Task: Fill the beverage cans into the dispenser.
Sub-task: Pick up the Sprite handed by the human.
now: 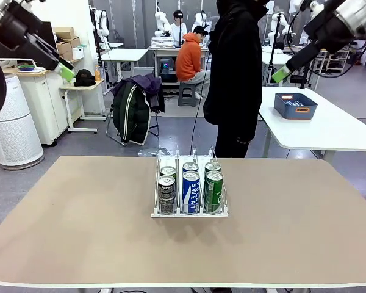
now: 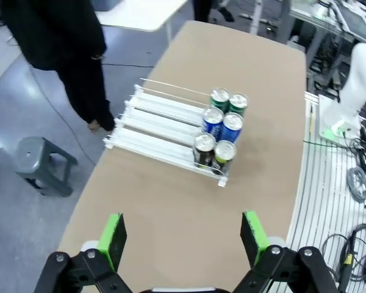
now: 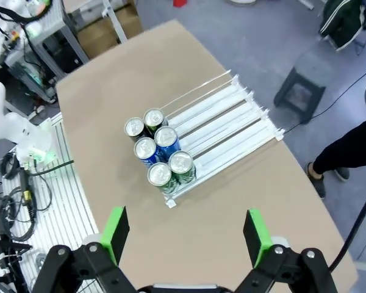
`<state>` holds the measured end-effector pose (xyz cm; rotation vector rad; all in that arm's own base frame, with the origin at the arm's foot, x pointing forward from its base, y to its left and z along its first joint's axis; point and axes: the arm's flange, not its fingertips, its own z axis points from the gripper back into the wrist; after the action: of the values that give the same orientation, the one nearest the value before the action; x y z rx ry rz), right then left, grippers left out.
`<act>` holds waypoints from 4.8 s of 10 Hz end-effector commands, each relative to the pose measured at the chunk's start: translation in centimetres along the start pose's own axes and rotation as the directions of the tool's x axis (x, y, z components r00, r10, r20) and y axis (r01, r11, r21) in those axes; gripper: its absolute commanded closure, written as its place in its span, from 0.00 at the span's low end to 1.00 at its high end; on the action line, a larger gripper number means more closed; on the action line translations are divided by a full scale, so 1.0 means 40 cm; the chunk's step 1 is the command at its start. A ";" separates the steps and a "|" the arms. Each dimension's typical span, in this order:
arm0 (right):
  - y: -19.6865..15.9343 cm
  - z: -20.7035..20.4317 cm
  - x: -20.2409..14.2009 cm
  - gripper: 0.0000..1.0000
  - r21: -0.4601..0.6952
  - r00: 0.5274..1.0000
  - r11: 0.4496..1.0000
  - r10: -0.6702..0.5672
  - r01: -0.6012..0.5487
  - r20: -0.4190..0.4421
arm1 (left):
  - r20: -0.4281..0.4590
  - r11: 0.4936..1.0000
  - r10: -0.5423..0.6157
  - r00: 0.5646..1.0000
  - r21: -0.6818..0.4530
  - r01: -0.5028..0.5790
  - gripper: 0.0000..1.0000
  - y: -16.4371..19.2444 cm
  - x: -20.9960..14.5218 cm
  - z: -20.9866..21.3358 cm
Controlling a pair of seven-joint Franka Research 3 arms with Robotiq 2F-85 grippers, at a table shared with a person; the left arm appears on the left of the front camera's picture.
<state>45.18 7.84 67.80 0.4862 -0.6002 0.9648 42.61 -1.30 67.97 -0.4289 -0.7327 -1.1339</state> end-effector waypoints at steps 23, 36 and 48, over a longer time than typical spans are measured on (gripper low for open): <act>0.037 0.341 0.073 0.00 -0.121 0.995 0.989 0.092 -0.087 0.035 | 0.070 0.951 0.084 0.994 0.293 -0.101 0.00 -0.011 0.089 0.097; 0.048 0.335 0.081 0.00 -0.115 0.995 0.989 0.094 -0.089 0.045 | 0.068 0.968 0.213 0.975 0.118 -0.220 0.00 -0.130 0.238 0.236; 0.048 0.335 0.081 0.00 -0.115 0.995 0.989 0.094 -0.089 0.045 | 0.086 0.948 0.209 0.974 0.226 -0.223 0.00 -0.194 0.310 0.276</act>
<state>41.65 2.43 80.07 0.3955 -0.7262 1.0028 35.42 -4.68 83.90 -0.3527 -0.8305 -0.8743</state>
